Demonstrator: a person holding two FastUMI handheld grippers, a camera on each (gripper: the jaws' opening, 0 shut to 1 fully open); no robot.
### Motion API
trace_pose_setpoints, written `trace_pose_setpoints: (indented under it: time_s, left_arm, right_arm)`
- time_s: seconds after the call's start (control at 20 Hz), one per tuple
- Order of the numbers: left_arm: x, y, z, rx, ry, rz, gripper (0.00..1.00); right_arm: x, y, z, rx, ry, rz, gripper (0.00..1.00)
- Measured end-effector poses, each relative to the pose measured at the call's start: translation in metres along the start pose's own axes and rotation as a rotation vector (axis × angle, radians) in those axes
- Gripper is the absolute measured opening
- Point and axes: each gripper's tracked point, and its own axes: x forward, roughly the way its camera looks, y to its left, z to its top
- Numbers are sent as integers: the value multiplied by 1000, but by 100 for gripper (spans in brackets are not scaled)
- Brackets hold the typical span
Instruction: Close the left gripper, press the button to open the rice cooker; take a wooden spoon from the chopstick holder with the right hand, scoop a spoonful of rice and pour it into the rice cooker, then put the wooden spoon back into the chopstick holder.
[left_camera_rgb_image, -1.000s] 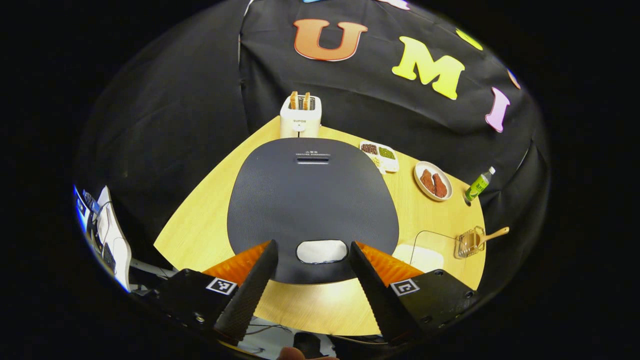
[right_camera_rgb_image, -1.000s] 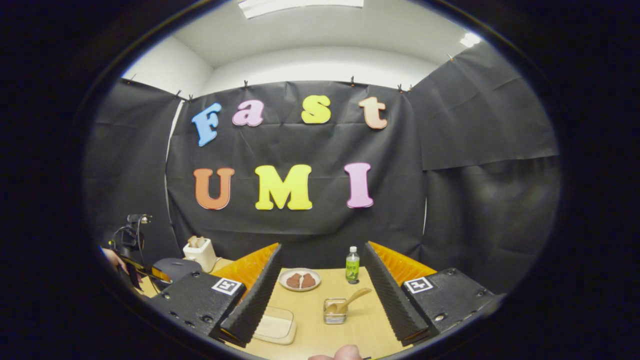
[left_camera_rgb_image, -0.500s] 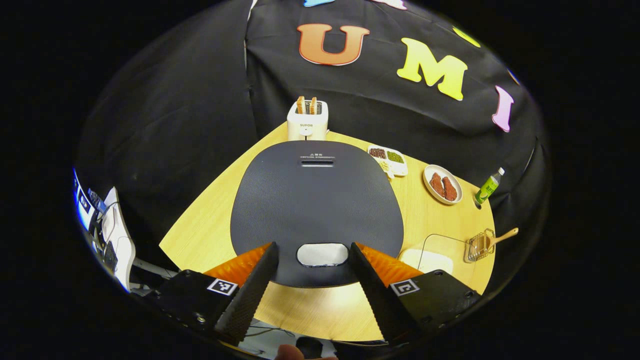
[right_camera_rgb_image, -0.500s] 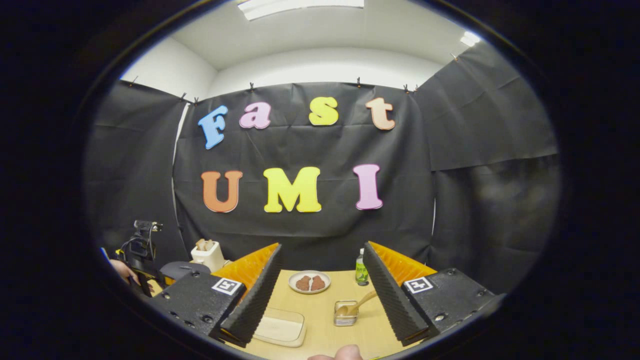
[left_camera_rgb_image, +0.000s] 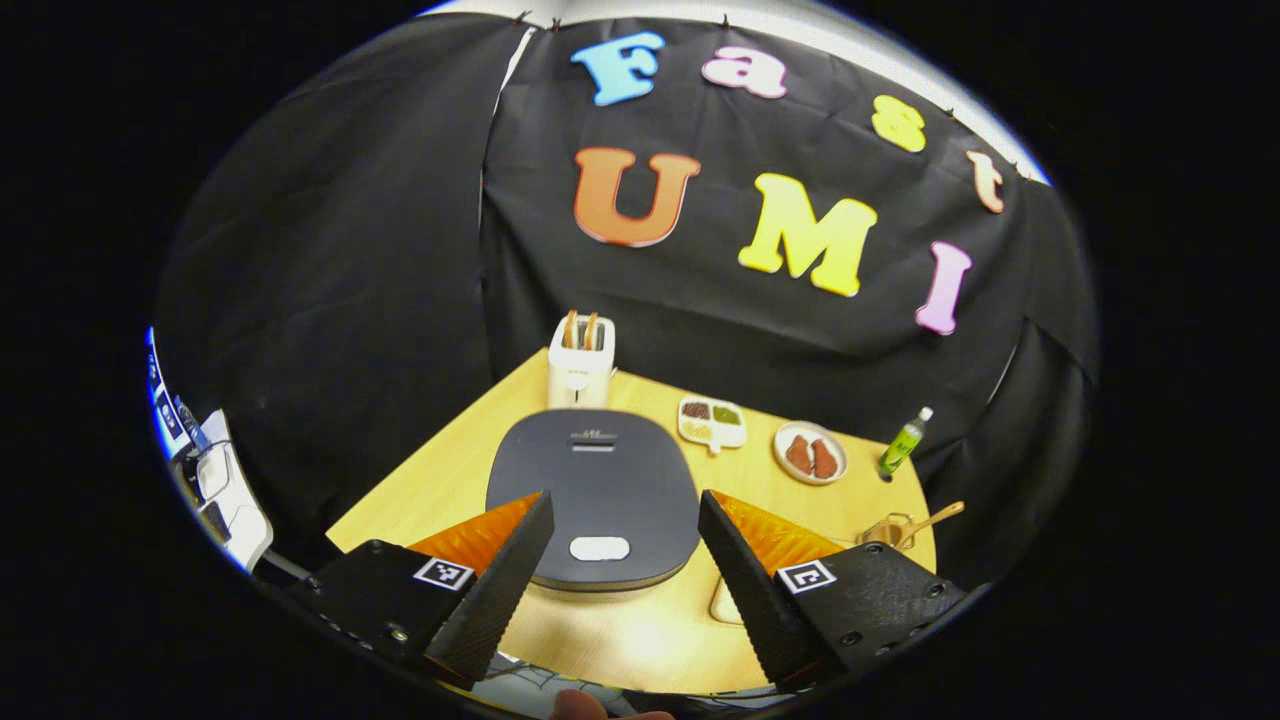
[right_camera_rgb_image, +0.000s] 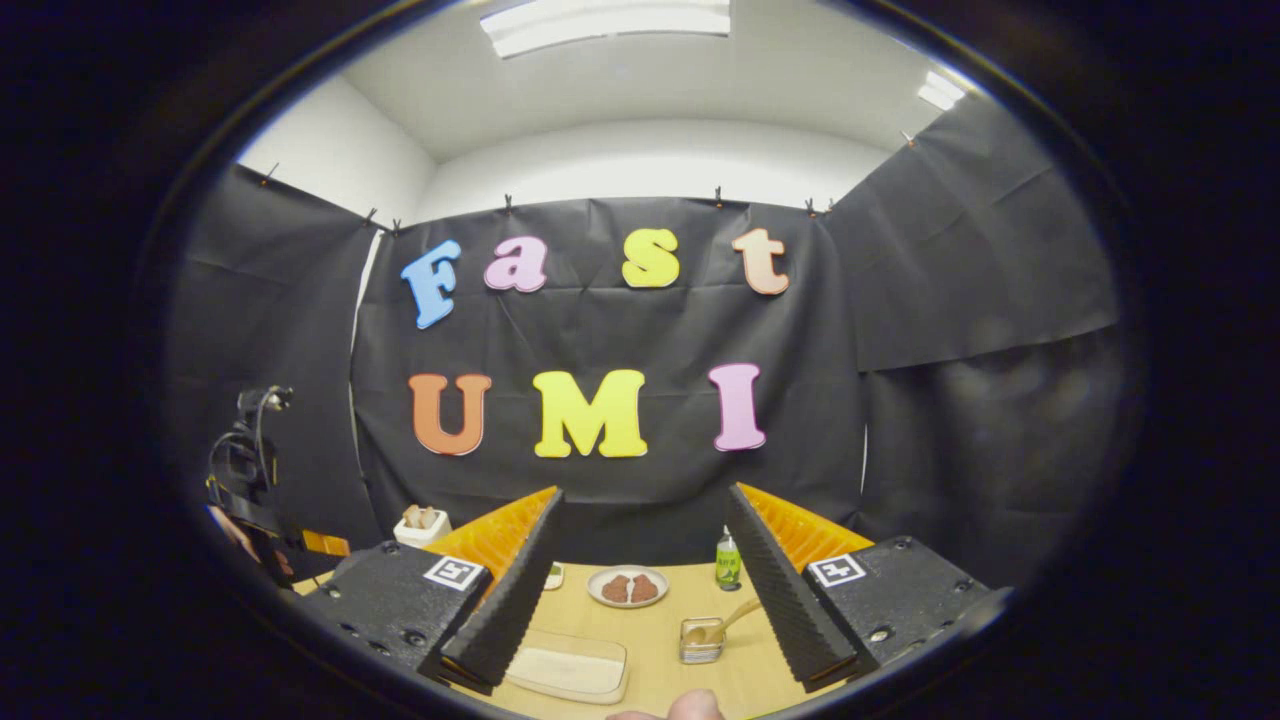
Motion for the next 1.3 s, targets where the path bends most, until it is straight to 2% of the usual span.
trace_pose_setpoints:
  time_s: [0.1,0.25,0.4,0.55,0.6,0.8,0.85,0.9,0.95,1.0,1.05,1.3]
  left_arm:
    - [-35,-19,22,39,-99,-55,95]
    - [-88,-53,45,73,-243,-161,95]
    - [-131,-73,29,107,-304,-264,95]
    - [-158,-72,23,187,-387,-270,97]
    - [-167,-71,20,205,-409,-262,94]
    - [-192,-75,17,242,-483,-256,94]
    - [-195,-78,18,237,-492,-264,84]
    - [-198,-76,18,232,-497,-264,84]
    - [-201,-74,18,226,-496,-263,94]
    - [-202,-74,19,220,-502,-263,84]
    - [-203,-72,19,222,-507,-256,94]
    - [-207,-78,20,221,-519,-263,94]
  right_arm:
    - [-13,1,7,-4,-7,-35,100]
    - [-37,16,11,-2,0,-46,100]
    - [-63,27,5,2,24,-50,99]
    - [-87,30,-1,-6,48,-71,100]
    - [-93,30,-3,-6,52,-81,100]
    - [-111,40,-9,-26,50,-83,100]
    - [-115,44,-13,-32,57,-75,100]
    - [-119,47,-16,-35,63,-69,100]
    - [-121,48,-15,-36,61,-67,100]
    - [-123,50,-14,-38,54,-66,99]
    - [-125,49,-16,-40,51,-67,99]
    - [-121,55,-23,-39,67,-45,99]
